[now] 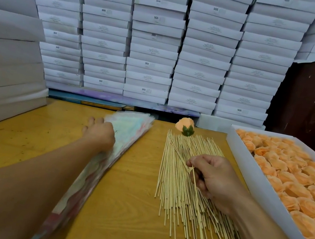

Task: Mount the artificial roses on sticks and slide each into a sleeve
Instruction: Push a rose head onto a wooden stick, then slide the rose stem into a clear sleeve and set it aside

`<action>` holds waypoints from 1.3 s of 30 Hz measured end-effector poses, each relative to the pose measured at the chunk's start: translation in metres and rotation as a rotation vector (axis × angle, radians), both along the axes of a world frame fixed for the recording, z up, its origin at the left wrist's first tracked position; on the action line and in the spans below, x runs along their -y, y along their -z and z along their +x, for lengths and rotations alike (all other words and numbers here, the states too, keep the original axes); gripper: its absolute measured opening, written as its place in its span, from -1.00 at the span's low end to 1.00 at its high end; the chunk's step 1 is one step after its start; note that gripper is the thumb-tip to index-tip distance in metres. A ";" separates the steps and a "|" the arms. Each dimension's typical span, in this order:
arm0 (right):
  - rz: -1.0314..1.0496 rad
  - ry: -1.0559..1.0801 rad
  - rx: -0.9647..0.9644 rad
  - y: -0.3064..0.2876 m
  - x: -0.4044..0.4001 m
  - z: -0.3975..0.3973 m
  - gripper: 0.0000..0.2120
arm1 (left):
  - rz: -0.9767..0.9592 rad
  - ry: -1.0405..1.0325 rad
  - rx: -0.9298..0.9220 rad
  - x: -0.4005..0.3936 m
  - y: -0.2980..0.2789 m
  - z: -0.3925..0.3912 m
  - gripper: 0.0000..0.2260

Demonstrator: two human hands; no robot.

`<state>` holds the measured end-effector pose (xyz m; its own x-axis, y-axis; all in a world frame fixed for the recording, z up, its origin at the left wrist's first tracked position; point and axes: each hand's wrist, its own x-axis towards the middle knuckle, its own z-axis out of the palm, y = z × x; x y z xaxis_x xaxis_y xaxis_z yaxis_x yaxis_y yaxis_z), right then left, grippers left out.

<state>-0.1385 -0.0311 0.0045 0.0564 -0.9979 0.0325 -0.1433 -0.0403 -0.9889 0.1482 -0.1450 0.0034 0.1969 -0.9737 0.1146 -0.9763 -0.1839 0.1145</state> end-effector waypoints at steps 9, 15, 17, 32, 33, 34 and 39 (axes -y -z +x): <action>0.008 0.005 0.001 0.002 0.003 0.000 -0.82 | 0.047 0.014 0.031 0.003 0.011 0.002 -0.71; 0.003 0.018 -0.001 0.002 0.003 0.000 -0.81 | -0.054 0.035 0.090 0.006 0.011 0.000 -0.77; 0.001 0.018 -0.004 0.002 0.003 -0.001 -0.81 | -0.062 0.038 0.091 0.006 0.009 -0.001 -0.79; 0.012 0.008 -0.006 0.004 0.005 -0.002 -0.82 | -0.008 0.143 -0.102 -0.006 -0.018 -0.030 -0.75; 0.015 0.008 -0.005 0.004 0.005 -0.002 -0.83 | -0.018 0.161 -0.119 -0.006 -0.021 -0.033 -0.77; 0.018 0.007 -0.002 0.005 0.006 -0.002 -0.83 | -0.028 0.180 -0.147 -0.007 -0.023 -0.036 -0.79; 0.022 0.006 -0.005 0.005 0.006 -0.003 -0.83 | -0.091 0.207 -0.591 -0.015 -0.029 -0.051 -0.85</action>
<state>-0.1413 -0.0374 -0.0009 0.0504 -0.9987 0.0106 -0.1487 -0.0180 -0.9887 0.0970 -0.1304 0.0327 0.0610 -0.9899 0.1279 -0.7576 0.0375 0.6516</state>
